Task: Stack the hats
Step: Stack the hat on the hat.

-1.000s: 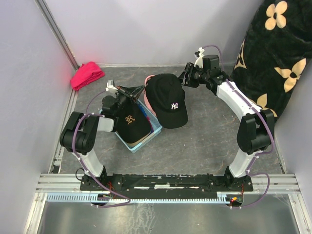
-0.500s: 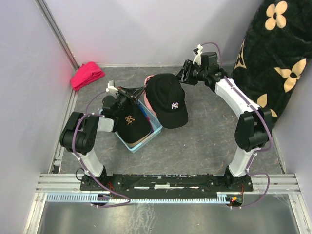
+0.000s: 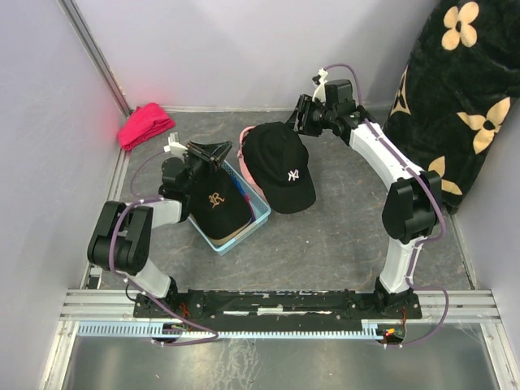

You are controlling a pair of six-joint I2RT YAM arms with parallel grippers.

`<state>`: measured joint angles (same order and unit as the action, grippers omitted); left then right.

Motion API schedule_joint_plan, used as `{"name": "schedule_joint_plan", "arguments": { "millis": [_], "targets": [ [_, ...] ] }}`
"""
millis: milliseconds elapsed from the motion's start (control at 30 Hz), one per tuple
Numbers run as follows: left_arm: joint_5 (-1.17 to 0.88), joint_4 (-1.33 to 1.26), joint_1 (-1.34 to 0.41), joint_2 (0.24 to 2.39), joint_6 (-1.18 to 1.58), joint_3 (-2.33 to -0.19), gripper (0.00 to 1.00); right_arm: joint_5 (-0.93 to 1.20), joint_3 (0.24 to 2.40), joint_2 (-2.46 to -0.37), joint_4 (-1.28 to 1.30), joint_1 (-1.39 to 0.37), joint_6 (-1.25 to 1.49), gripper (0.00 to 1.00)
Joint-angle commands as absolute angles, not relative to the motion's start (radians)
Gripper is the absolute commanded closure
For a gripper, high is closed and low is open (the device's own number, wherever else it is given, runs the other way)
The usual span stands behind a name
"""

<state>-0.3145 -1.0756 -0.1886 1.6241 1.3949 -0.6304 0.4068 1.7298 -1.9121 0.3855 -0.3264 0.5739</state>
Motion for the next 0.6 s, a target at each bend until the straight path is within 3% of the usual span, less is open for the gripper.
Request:
{"name": "schedule_joint_plan", "arguments": {
  "millis": [0,267,567],
  "targets": [
    [-0.316,-1.008,-0.185,1.527,1.262,-0.672,0.71,0.403,1.792,-1.935,0.406,-0.344,0.543,0.42],
    [-0.411,-0.919,-0.196,1.472,1.175,-0.735,0.55,0.396,1.810,-1.942,0.420,-0.350,0.517,0.41],
    [-0.523,-0.868,-0.218,1.545,1.136,-0.824,0.53,0.412,1.801,-1.939,0.411,-0.352,0.515,0.41]
  ]
}}
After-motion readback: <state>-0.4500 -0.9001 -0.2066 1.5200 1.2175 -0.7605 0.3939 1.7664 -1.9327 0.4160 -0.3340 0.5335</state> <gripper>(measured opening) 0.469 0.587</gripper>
